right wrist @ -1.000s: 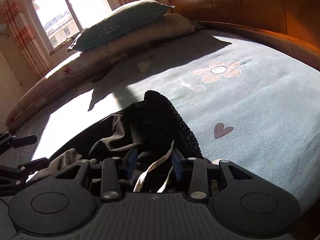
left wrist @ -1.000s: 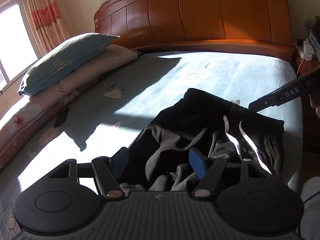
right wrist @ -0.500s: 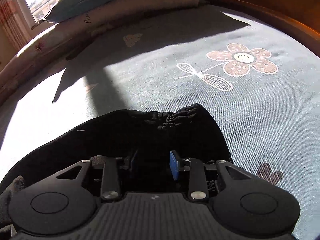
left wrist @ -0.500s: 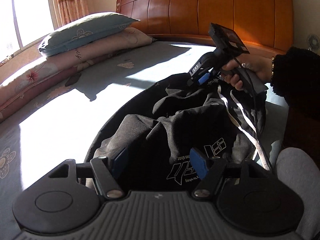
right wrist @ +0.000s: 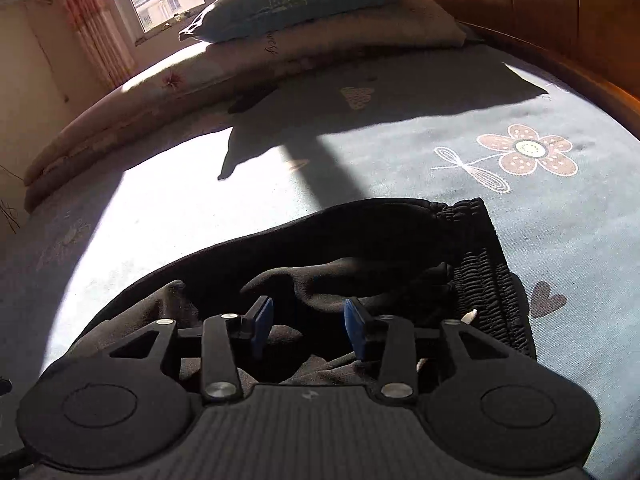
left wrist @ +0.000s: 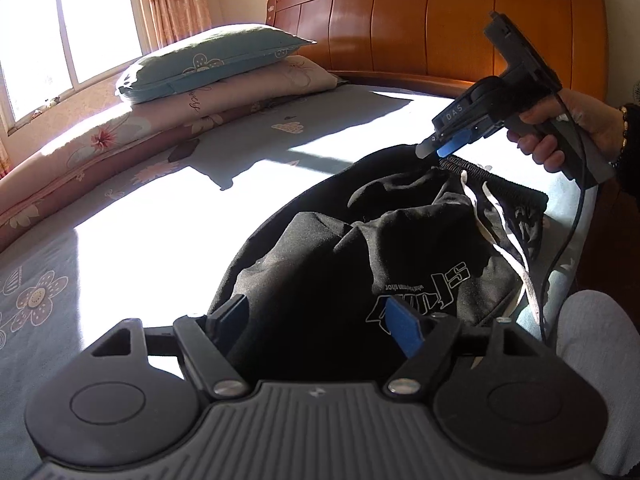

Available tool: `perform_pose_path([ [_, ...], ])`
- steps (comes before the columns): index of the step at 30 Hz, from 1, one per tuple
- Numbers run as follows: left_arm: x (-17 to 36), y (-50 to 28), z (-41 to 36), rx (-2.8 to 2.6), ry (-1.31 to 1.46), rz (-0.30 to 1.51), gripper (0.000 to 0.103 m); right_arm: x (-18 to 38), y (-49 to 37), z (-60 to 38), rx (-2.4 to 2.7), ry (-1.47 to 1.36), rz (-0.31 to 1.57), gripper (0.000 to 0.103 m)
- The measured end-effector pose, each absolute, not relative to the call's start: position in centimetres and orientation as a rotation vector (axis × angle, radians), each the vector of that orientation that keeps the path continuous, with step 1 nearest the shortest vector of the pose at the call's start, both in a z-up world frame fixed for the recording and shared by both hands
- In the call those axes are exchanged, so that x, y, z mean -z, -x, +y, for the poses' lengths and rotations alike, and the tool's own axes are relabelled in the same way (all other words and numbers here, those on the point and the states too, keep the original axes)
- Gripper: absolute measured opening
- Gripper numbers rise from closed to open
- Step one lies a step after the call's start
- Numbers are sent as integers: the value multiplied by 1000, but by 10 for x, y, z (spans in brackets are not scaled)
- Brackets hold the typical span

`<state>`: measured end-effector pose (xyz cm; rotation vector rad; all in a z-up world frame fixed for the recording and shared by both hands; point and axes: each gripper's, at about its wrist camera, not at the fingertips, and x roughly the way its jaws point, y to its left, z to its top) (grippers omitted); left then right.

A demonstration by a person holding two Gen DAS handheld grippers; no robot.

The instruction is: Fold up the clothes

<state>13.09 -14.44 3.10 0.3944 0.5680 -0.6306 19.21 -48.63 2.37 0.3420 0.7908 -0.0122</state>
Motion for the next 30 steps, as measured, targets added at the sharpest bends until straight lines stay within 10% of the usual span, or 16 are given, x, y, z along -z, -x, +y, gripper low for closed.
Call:
perform_pose_path([
  [30,-1,-79,-23,371,-180,728,81,68,-59,-354,-221,-372,758,61],
])
